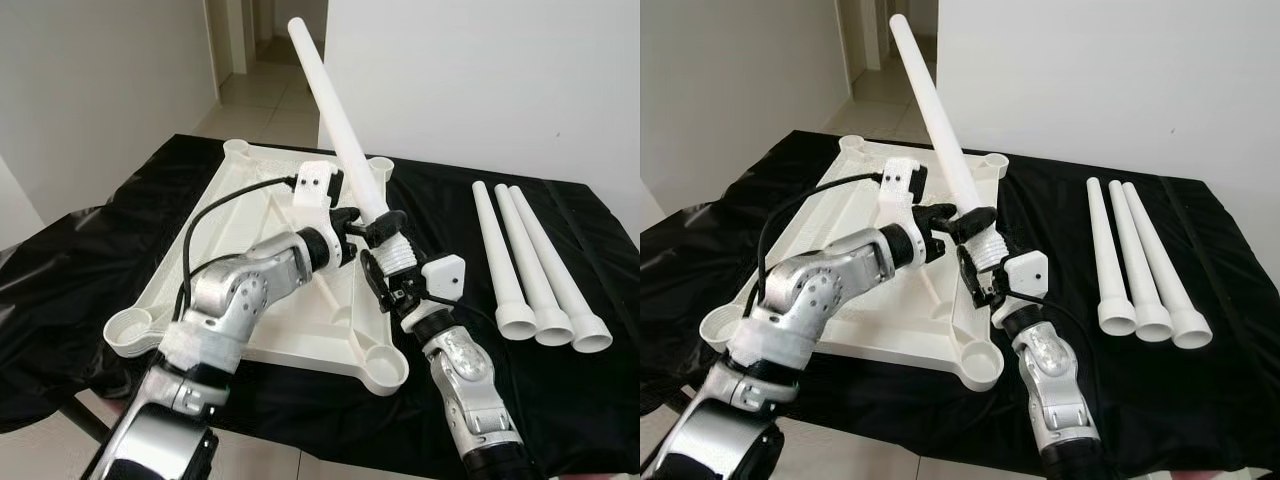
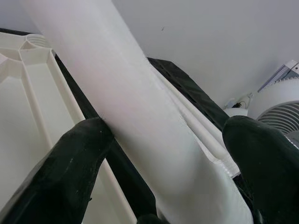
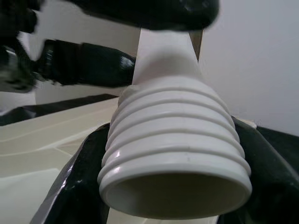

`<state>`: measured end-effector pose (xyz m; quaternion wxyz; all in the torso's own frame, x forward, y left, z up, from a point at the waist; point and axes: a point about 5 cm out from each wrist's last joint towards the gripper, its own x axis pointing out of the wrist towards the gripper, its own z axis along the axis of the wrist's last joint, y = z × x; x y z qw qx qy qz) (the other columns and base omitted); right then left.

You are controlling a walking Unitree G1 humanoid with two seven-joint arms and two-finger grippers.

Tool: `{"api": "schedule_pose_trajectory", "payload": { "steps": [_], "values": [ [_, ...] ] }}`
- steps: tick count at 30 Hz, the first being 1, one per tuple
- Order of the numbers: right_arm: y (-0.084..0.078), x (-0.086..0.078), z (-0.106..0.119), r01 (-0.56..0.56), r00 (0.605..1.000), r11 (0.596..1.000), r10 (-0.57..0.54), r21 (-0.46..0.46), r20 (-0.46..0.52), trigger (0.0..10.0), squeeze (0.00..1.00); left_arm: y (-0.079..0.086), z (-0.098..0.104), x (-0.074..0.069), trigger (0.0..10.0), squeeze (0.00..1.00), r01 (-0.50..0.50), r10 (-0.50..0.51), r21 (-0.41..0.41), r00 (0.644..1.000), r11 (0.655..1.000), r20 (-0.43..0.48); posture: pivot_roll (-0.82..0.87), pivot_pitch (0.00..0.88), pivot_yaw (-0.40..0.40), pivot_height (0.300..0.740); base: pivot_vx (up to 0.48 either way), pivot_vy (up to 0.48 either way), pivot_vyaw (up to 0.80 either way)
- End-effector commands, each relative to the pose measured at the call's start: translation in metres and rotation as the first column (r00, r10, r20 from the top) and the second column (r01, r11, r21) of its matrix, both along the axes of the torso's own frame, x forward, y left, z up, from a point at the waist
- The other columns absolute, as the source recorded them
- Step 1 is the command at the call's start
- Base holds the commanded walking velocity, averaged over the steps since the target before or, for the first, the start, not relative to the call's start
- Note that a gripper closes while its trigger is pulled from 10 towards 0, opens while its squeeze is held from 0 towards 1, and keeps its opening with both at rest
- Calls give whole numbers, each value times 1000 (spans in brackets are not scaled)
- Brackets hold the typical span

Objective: Building children table

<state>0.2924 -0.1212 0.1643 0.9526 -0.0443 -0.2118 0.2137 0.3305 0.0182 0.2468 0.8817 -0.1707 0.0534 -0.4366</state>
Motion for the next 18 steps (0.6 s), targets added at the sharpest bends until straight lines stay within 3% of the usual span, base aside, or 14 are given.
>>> {"api": "schedule_pose_trajectory", "payload": {
  "steps": [1,5,10,18],
  "values": [
    [7,-4,6,-42,998,999,42,-10,44,10000,0,-6,4,-6,10000,0,189,-188,-45,982,981,33,-10,17,12,740,0,0,0],
    [9,-7,4,-52,998,998,53,-18,44,10000,0,-4,8,3,10000,0,150,-150,-50,989,987,11,-10,18,15,740,0,0,0],
    [12,-17,-6,-74,997,997,74,-28,15,10000,0,1,25,25,10000,0,46,-47,-54,999,997,-15,-13,16,19,740,0,0,0],
    [4,-37,-23,-56,998,997,54,-59,-33,10000,0,17,49,42,10000,0,-2,1,-64,1000,998,-9,-30,22,36,740,0,0,0]
  ]
}}
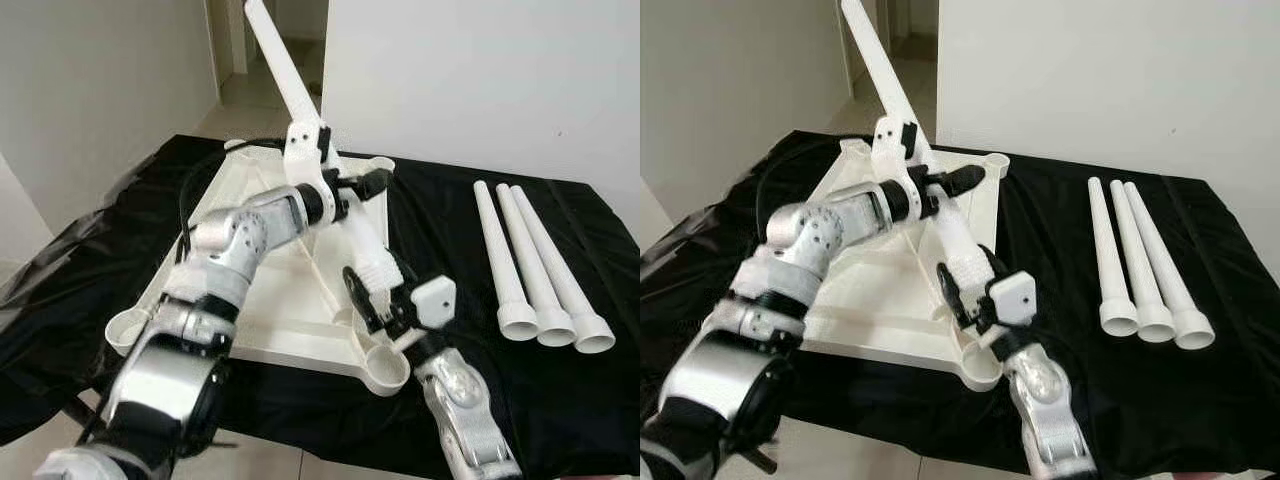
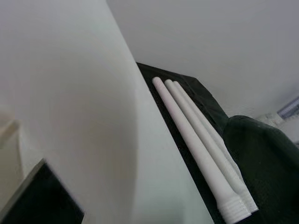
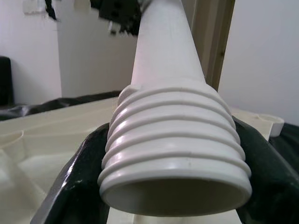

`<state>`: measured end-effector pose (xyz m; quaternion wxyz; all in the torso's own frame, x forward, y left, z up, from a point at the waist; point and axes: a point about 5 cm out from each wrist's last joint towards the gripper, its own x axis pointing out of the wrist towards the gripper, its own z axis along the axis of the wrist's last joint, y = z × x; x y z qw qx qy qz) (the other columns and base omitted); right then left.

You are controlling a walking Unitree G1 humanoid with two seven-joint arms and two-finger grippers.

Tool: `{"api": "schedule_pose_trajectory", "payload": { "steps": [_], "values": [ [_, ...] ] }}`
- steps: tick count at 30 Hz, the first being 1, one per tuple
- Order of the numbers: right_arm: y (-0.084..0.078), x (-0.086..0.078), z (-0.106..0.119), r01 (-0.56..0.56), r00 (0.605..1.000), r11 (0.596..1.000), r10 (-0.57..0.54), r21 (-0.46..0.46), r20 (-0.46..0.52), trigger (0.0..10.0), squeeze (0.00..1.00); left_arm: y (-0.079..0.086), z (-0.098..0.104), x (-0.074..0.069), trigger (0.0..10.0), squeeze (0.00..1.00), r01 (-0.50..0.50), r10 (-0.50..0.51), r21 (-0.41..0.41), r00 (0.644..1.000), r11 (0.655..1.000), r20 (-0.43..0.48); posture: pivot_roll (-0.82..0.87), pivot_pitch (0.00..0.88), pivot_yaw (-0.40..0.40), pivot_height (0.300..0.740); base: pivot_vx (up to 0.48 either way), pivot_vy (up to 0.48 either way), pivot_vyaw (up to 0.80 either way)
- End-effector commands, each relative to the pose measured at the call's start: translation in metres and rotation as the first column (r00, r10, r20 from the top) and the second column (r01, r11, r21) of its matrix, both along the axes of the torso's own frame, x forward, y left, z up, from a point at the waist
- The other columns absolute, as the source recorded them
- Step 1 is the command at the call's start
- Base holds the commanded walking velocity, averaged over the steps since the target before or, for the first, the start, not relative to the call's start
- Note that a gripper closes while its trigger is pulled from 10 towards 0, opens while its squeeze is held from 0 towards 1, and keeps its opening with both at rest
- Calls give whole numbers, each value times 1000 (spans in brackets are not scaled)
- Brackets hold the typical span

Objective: Building children table

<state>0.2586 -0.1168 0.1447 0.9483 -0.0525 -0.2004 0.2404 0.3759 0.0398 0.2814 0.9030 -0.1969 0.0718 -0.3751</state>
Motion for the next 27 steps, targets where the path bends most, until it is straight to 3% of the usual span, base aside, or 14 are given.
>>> {"api": "schedule_pose_trajectory", "payload": {
  "steps": [1,5,6,7,8,18,19,24,25,27],
  "values": [
    [0,-4,-4,-7,1000,1000,7,-28,-12,10000,0,-5,14,-4,10000,0,121,-118,-43,990,992,72,-30,22,36,740,0,0,0],
    [-4,-5,-7,10,1000,999,-11,-42,-21,10000,0,-2,17,-5,10000,0,154,-151,-32,986,988,72,-30,22,37,740,0,0,0],
    [-5,-5,-7,16,1000,999,-17,-47,-20,10000,0,-2,16,-5,7882,0,158,-156,-27,986,987,66,-30,22,37,740,0,0,0],
    [-5,-5,-7,16,1000,999,-17,-47,-20,10000,0,-2,16,-5,7882,0,158,-156,-27,986,987,66,-30,22,37,740,0,0,0],
    [-6,-4,-7,19,1000,999,-20,-47,-22,10000,0,-3,16,-5,0,0,162,-159,-36,985,986,63,-30,24,38,740,0,0,0],
    [-5,1,0,24,1000,999,-24,-43,-14,10000,0,-4,21,-7,0,0,210,-208,-98,977,973,37,-23,27,32,740,0,0,0],
    [-4,2,1,24,1000,999,-24,-29,-11,10000,1000,-4,22,-7,0,0,214,-212,-101,977,972,35,-23,28,32,740,0,0,0],
    [-3,3,7,8,1000,1000,-8,12,3,10000,1000,-3,25,-6,0,0,195,-193,-116,981,974,32,-23,28,32,740,0,0,0],
    [-3,4,8,7,1000,1000,-7,11,5,10000,1000,-2,25,-4,10000,0,186,-183,-108,982,977,32,-22,28,28,740,0,0,0],
    [-3,5,8,15,1000,1000,-15,4,-4,10000,1000,1,27,-2,10000,0,164,-160,-97,986,982,46,-22,28,28,740,0,0,0]
  ]
}}
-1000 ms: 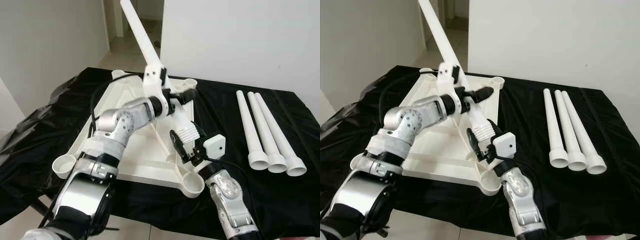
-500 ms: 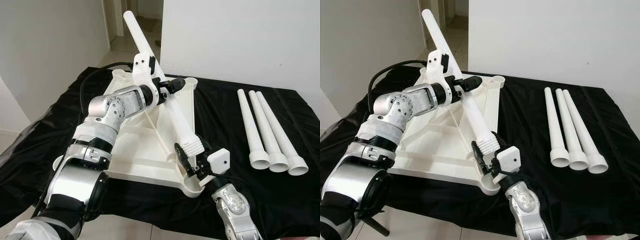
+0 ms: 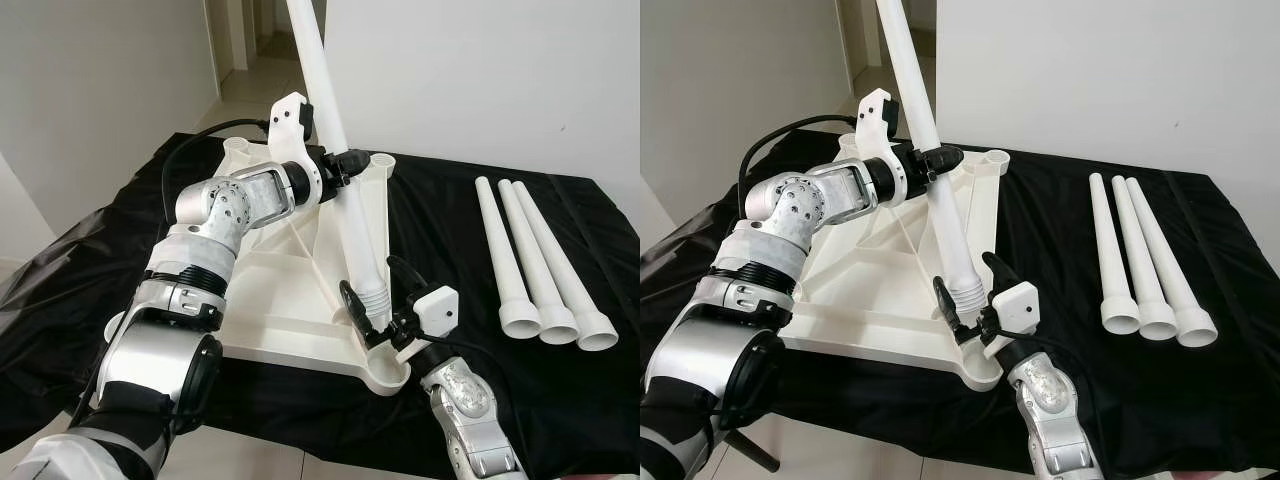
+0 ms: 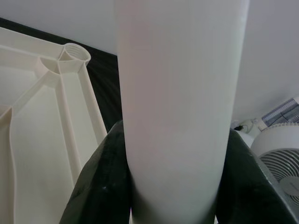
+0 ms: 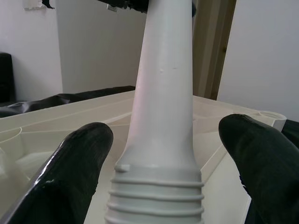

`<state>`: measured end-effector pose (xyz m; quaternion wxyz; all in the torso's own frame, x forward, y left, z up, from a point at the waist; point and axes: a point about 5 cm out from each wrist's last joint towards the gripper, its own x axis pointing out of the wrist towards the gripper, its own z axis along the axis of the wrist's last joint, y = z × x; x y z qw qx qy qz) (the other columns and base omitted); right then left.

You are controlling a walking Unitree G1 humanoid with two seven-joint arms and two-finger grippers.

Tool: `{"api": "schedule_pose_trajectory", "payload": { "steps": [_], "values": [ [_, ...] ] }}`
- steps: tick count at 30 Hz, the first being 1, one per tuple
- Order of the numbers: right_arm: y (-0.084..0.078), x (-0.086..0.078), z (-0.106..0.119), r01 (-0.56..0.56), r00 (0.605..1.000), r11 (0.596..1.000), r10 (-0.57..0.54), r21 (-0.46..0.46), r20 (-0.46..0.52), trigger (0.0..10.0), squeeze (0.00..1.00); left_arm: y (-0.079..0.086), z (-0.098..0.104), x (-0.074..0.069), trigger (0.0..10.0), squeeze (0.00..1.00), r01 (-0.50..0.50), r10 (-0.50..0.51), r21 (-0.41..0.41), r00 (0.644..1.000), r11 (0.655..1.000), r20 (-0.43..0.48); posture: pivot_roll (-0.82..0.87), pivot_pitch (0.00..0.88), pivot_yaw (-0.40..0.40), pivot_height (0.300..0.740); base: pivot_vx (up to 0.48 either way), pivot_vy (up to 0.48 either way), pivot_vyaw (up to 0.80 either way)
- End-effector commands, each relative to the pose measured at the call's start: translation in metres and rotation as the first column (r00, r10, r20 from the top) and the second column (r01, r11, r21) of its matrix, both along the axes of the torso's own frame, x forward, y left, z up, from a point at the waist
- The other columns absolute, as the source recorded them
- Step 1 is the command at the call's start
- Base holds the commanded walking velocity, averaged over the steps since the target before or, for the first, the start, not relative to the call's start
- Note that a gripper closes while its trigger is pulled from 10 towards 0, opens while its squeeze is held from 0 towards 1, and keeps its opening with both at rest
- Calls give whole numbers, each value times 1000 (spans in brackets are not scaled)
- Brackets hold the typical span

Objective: Building children table

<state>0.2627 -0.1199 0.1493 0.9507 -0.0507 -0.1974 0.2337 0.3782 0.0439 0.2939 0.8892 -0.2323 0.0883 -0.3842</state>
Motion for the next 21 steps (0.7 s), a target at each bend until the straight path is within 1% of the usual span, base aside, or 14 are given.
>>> {"api": "schedule_pose_trajectory", "payload": {
  "steps": [1,5,6,8,9,10,11,13,14,16,17,18,19,21],
  "values": [
    [0,1,3,2,1000,1000,-2,-1,3,10000,1000,-3,15,-4,10000,0,132,-128,-42,987,990,98,-22,28,28,740,0,0,0],
    [0,4,3,19,999,1000,-19,9,-44,10000,1000,-1,21,-4,10000,0,120,-112,-53,985,991,131,-23,28,26,740,0,0,0],
    [1,6,5,24,997,999,-22,21,-68,10000,0,0,24,-6,10000,0,113,-104,-46,982,993,161,-23,28,26,740,0,0,0],
    [4,13,15,53,993,997,-47,51,-106,10000,0,-4,31,-15,10000,0,103,-95,-15,961,995,261,-25,28,26,740,0,0,0],
    [4,13,15,53,993,997,-47,51,-106,10000,0,-4,31,-15,10000,0,103,-95,-15,961,995,261,-25,28,26,740,0,0,0],
    [5,14,18,67,992,996,-61,54,-107,10000,0,-6,33,-18,10000,0,97,-92,-3,952,995,291,-25,28,26,740,0,0,0],
    [5,14,18,67,992,996,-61,54,-107,10000,0,-6,33,-18,10000,0,97,-92,-3,952,995,291,-25,28,26,740,0,0,0],
    [6,19,24,79,991,996,-75,37,-109,10000,0,-10,35,-24,10000,0,60,-63,19,935,998,350,-20,27,17,740,0,0,0],
    [6,19,24,79,991,996,-75,37,-109,10000,0,-10,35,-24,10000,0,60,-63,19,935,998,350,-20,27,17,740,0,0,0],
    [7,24,28,79,990,997,-80,-14,-120,10000,0,-13,33,-27,10000,0,-4,-13,41,915,999,403,-16,26,14,740,0,0,0],
    [7,24,28,79,990,997,-80,-14,-120,10000,0,-13,33,-27,10000,0,-4,-13,41,915,999,403,-16,26,14,740,0,0,0],
    [8,26,30,85,990,994,-92,-71,-108,10000,0,-14,32,-28,10000,0,-22,-2,53,909,998,416,-14,25,12,740,0,0,0],
    [8,26,30,85,990,994,-92,-71,-108,10000,0,-14,32,-28,10000,0,-22,-2,53,909,998,416,-14,25,12,740,0,0,0],
    [7,35,37,114,986,987,-127,-116,-109,10000,0,-17,29,-30,10000,0,-64,26,68,894,996,447,-8,19,7,740,0,0,0]
  ]
}}
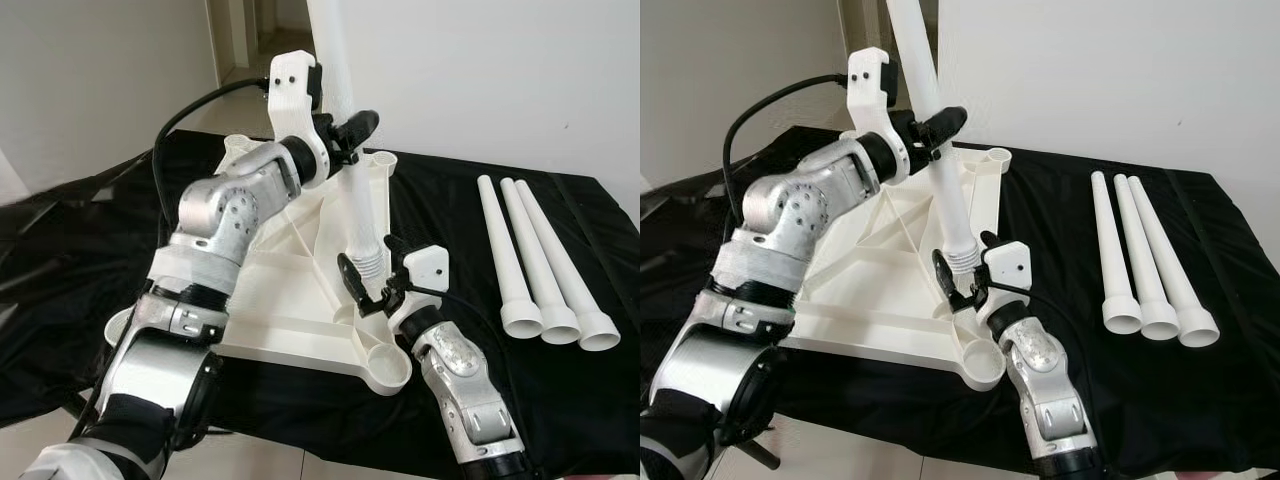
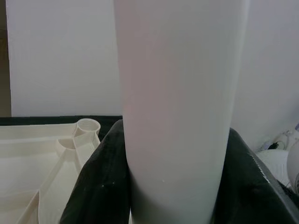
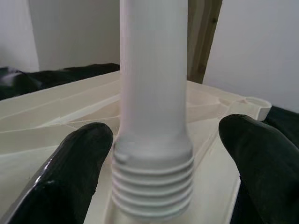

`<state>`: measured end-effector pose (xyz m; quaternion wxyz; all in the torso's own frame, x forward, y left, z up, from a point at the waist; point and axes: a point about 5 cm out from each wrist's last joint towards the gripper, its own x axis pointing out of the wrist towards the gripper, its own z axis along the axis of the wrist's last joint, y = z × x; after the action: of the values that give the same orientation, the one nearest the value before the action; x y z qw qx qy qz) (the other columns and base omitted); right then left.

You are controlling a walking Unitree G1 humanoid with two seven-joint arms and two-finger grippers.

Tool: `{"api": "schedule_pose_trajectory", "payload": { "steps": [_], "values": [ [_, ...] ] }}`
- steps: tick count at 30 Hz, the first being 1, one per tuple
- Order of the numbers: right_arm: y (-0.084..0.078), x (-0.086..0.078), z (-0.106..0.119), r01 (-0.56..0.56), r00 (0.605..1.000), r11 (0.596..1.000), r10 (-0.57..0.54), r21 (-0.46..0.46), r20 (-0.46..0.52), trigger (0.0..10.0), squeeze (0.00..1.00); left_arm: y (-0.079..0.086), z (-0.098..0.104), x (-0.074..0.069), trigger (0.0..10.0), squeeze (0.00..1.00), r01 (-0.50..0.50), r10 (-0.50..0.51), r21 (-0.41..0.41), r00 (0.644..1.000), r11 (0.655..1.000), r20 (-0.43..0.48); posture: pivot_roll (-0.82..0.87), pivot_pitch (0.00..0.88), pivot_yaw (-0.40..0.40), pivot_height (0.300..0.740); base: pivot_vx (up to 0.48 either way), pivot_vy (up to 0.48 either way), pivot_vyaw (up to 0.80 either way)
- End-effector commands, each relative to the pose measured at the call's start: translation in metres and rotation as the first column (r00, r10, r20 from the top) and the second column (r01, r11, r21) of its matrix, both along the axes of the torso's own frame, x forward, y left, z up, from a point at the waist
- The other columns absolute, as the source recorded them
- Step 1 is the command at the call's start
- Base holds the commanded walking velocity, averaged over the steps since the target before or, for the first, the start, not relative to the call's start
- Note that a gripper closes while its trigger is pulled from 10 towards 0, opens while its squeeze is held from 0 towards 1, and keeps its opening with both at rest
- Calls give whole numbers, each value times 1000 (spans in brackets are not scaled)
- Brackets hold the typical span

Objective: Building children table

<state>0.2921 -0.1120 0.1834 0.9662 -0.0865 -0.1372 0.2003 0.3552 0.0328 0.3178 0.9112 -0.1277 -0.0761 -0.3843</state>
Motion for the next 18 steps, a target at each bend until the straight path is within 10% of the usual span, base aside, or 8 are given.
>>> {"api": "schedule_pose_trajectory", "payload": {
  "steps": [1,18],
  "values": [
    [-2,10,7,44,999,999,-45,-29,-28,10000,0,-7,4,-8,10000,0,0,-4,35,994,999,106,-7,17,6,740,0,0,0],
    [8,38,18,68,990,989,-84,-132,-117,10000,0,-26,-2,-27,10000,0,-41,31,51,984,998,176,3,0,-2,740,0,0,0]
  ]
}}
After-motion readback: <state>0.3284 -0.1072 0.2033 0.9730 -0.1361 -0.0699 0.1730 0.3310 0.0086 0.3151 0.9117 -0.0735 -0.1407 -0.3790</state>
